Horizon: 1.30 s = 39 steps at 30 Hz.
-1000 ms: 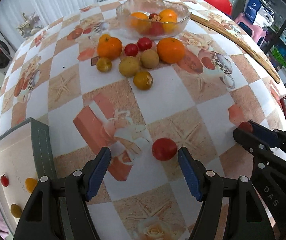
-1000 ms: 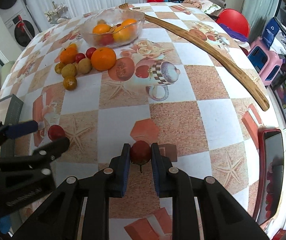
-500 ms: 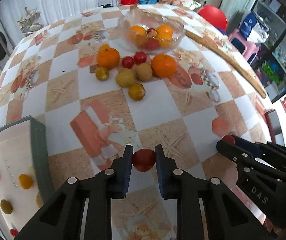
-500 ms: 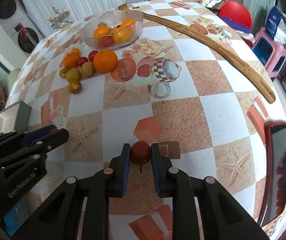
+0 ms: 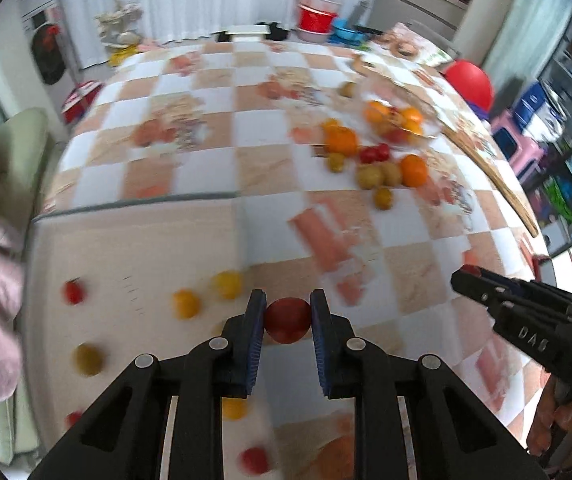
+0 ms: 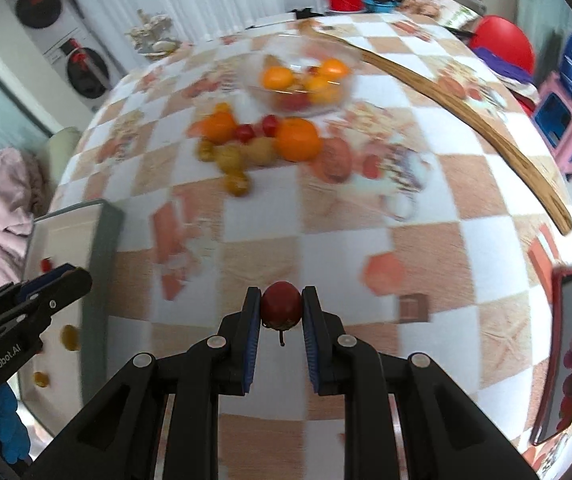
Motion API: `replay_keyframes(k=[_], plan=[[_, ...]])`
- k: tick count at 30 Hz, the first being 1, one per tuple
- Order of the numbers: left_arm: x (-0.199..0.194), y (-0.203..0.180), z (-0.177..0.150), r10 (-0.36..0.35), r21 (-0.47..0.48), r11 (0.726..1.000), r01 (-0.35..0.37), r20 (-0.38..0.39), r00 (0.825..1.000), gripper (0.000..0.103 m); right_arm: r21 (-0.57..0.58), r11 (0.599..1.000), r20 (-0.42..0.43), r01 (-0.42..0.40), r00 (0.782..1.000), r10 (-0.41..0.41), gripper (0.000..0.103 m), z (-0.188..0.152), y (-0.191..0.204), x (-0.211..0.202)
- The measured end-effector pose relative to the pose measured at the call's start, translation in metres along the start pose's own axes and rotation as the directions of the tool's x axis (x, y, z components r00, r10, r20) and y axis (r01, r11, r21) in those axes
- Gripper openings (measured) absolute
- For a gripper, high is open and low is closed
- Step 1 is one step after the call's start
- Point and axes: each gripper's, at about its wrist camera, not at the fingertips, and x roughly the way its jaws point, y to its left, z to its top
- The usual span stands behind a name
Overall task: Organize fruits
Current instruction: 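Carry both red tomatoes over the white tray and open both tools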
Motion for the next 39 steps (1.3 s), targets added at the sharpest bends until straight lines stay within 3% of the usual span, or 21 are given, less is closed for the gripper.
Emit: replay_keyframes(k=[9,17,24,39], plan=[[-0.012,0.081,-0.016,0.112,-0.112,0.988,-0.111,0.007,0.994,0.024,-0.107,0.988,-0.028,-0.111,0.994,0.108,0.022,0.009,0.084,0.014],[0.017,0.101,-0.001,0.138,-0.110,0.984,-0.138,-0.006,0.990,0.024,-0.125,0.967,-0.102,-0.221,0.973,0.209,0.022,0.040,0.142,0.049],[0.031,0.111,-0.002,0.146,-0.118,0.982,-0.150,-0.045,0.988,0.024,-0.165,0.962,-0.161,-0.216,0.968,0.190,0.022,0.054,0.171,0.080],[0.041,0.112,-0.005,0.154,-0.103,0.982,-0.161,-0.072,0.986,0.024,-0.218,0.961,-0.233,-0.171,0.965,0.119,0.022,0.056,0.187,0.113]])
